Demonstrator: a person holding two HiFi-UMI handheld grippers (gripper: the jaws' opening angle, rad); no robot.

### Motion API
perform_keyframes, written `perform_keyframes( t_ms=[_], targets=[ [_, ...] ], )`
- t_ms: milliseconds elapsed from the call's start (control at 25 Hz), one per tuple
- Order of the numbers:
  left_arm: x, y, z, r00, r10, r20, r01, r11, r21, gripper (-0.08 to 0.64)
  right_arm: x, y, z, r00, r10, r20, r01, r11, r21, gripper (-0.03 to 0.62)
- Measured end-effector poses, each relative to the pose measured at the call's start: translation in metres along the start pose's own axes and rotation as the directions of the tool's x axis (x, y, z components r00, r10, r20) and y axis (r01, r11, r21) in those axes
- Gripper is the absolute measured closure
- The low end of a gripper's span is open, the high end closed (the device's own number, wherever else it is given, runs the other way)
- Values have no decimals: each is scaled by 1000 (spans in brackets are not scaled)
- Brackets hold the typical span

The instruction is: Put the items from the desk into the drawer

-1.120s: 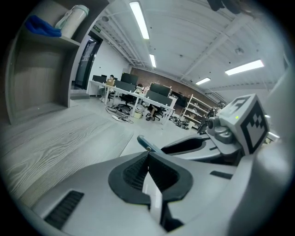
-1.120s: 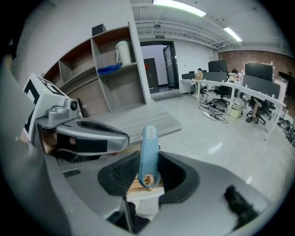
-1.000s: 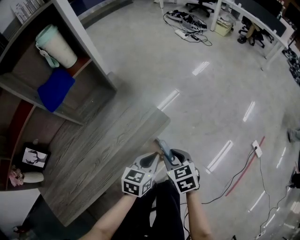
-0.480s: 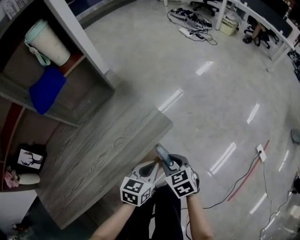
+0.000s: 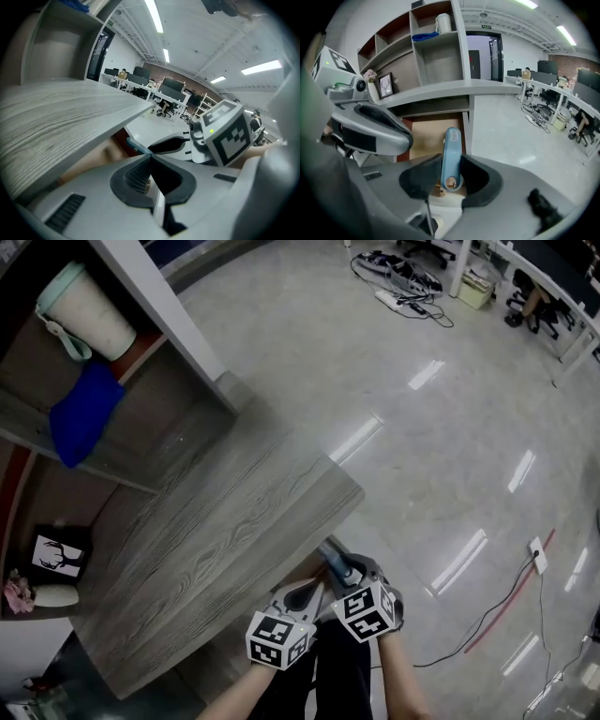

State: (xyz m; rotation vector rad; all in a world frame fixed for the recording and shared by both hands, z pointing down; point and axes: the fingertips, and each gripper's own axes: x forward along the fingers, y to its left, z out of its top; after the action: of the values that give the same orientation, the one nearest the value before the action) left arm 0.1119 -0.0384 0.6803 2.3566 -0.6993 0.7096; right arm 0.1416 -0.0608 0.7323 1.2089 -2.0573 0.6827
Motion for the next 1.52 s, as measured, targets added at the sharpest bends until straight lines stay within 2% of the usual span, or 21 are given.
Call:
perform_keyframes(
  t_ms=[160,200,320,680,760,800,880,920,1080,1280,1520],
  targets=[
    [-2,9,-10,1000,23,-3,-23,1000,-7,549,15,1,1,1000,-5,26,5,999,-36,430],
    [-3,12,-11,1000,30,-2,-30,999,-11,549,17,1,2,999,-6,33,7,999,-37,408],
    [-4,16,-11,999,41,2,-41,999,-16,549,16,0,5,998,-19,56,21,999,-26,393],
    [-7,1,0,1000,0,8,0,1000,-4,549,-1,6,11,995,-1,100,-7,996,85,397],
    [-9,-3,7,1000,-11,15,11,1000,1,549,-9,7,17,993,-1,115,-13,993,118,413],
    [-11,-6,11,1000,-15,18,15,1000,5,549,-14,6,20,993,-11,122,-5,992,130,441],
    [-14,-12,19,999,-25,24,24,1000,14,549,-25,3,26,991,-48,126,30,990,139,538],
    [-15,-16,24,999,-31,28,30,999,21,549,-30,2,28,990,-60,125,43,990,134,552],
    [-23,-30,37,998,-52,39,50,998,39,549,-52,6,34,989,-57,135,40,991,125,572],
    [-39,-41,49,996,-63,57,61,997,38,549,-78,13,49,984,-47,171,12,979,201,577],
    [-63,-50,66,993,-75,88,72,997,35,549,-112,20,78,978,-93,185,64,986,152,578]
  ],
)
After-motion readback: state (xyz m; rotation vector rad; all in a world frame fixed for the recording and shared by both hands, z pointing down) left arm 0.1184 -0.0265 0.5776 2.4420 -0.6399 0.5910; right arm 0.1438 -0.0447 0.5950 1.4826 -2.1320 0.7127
